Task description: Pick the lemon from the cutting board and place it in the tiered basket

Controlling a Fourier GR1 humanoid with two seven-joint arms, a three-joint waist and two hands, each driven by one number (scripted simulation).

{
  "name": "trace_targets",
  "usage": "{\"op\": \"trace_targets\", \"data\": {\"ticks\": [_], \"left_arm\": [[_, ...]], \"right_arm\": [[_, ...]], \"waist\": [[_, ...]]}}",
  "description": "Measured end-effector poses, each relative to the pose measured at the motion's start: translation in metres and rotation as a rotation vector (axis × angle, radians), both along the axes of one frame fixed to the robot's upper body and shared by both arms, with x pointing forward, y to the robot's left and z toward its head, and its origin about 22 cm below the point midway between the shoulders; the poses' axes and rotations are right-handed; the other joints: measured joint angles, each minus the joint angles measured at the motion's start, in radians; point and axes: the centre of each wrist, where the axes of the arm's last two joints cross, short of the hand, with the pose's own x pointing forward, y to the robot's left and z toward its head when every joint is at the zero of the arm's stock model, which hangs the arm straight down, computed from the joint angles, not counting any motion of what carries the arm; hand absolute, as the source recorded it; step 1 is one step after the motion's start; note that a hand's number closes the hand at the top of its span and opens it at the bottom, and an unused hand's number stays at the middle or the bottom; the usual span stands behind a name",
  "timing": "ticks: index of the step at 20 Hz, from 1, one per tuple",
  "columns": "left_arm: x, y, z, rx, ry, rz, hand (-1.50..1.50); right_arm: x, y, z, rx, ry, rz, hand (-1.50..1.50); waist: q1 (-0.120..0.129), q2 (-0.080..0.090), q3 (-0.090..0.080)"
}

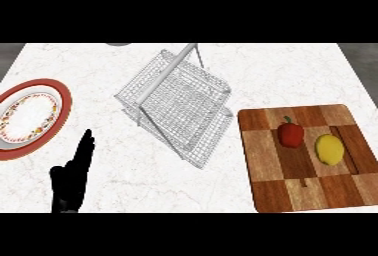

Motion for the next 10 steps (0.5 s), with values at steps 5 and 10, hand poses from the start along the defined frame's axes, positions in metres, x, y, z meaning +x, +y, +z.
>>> {"op": "trace_targets", "data": {"ticks": [5, 10], "left_arm": [[0.004, -0.007, 0.002, 0.008, -0.015, -0.022, 0.00], [0.008, -0.013, 0.003, 0.014, -0.035, -0.054, 0.00]], "right_arm": [[-0.029, 0.011, -0.005, 0.095, 0.264, 0.106, -1.50], [-0.044, 0.008, 0.008, 0.123, 0.530, 0.124, -1.50]], "waist": [[0.025, 0.012, -0.003], [0.055, 0.023, -0.005]]}}
